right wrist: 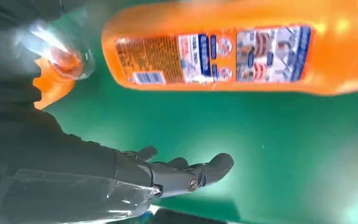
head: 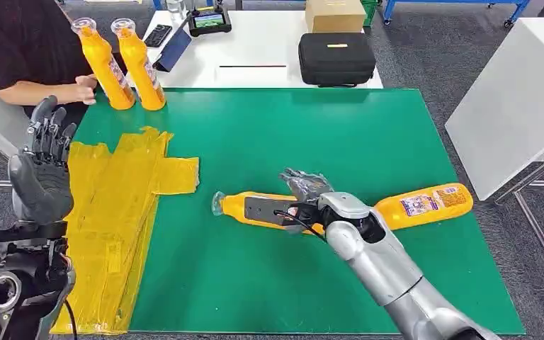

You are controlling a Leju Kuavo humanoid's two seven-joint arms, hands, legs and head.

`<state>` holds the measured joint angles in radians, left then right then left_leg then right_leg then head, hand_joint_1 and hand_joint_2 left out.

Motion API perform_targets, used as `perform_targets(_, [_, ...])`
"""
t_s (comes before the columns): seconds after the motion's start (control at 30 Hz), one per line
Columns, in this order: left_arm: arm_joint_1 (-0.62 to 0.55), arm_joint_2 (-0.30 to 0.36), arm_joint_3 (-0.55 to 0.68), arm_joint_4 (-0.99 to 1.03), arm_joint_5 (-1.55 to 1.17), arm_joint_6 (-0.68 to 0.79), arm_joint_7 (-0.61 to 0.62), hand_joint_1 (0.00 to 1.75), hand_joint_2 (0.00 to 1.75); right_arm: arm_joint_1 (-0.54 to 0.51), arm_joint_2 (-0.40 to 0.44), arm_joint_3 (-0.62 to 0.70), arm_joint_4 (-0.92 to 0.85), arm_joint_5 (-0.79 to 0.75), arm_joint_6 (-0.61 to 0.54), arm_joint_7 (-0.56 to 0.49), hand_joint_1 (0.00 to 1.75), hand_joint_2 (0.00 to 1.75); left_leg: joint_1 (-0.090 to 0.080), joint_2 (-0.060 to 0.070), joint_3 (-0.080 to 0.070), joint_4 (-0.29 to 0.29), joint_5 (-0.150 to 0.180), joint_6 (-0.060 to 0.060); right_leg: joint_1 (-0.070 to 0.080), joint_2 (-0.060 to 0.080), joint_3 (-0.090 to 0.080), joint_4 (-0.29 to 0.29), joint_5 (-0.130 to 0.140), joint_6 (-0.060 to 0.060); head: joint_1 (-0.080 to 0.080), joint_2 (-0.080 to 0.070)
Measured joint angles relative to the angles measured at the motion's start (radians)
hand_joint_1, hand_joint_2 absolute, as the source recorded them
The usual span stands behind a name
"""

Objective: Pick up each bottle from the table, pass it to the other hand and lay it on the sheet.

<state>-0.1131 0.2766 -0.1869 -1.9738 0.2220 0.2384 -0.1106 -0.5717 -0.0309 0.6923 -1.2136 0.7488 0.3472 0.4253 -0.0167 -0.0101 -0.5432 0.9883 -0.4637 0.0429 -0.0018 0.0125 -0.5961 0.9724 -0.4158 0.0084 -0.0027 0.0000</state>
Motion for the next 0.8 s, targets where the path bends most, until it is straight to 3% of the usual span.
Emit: perform_targets(0.8, [-0.014,0.018,-0.020,-0.002,0.063,0.000,-0.012,0.00,0.00,-0.030,-0.047,0.079,0.275,-0.006,-0.064,-0.020,0.00,1.75,0.000,0.000,0.000,0.000,0.000,0.000,0.000,0.000,0.000,0.000,0.000,0.000,0.000,0.000])
